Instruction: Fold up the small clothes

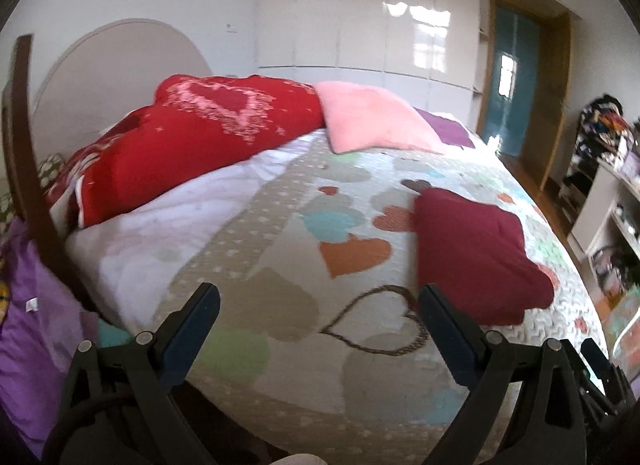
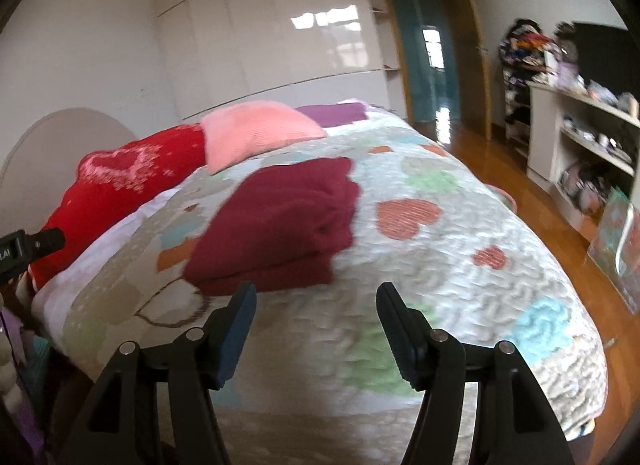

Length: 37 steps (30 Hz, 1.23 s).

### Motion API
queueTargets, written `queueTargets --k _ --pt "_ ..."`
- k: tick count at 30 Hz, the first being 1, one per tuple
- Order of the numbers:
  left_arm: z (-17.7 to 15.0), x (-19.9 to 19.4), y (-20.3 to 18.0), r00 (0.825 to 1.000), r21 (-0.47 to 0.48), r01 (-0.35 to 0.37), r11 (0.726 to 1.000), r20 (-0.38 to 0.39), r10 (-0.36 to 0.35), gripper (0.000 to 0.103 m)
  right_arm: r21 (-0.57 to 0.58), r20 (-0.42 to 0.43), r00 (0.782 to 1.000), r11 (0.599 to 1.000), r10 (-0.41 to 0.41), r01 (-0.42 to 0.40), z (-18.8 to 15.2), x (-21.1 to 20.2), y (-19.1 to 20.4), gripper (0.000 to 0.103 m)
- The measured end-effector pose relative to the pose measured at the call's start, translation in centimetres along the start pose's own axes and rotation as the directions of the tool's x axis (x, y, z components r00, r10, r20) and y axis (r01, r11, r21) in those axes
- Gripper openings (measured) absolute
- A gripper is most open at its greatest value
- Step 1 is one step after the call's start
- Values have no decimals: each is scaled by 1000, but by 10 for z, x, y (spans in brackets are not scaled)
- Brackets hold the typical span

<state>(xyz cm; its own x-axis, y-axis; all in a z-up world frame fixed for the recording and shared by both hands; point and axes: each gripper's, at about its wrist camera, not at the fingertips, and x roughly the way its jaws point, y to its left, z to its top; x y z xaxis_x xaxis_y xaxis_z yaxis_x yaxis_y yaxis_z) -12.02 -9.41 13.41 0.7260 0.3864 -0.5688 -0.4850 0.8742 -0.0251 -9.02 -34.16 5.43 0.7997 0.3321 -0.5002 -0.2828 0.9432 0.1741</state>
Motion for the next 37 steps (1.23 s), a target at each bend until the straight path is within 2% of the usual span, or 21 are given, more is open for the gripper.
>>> queueTargets --k 4,8,13,19,27,33,37 --pt "-3 0 16 999 -11 -30 999 11 31 99 -25 16 999 999 29 -29 0 4 18 72" --pt "-7 13 19 999 -2 -48 999 -25 48 99 -47 -4 1000 999 26 -27 -9 13 24 72" --pt "-10 30 -1 997 92 -37 995 -57 43 99 -56 11 1000 998 -23 23 -9 15 14 72" --pt "-18 51 -32 993 191 67 979 -110 -46 99 12 3 997 996 -83 83 1 18 -14 78" --pt "-26 69 -67 979 265 150 953 -176 -105 99 24 -43 991 992 -124 125 -2 32 -27 78" --pt "-29 84 -83 966 302 193 934 -224 -128 99 8 -47 990 991 -134 134 9 40 -29 81" --pt "-36 98 -84 956 293 189 937 -274 -107 99 11 -81 987 991 -135 137 3 47 -32 81"
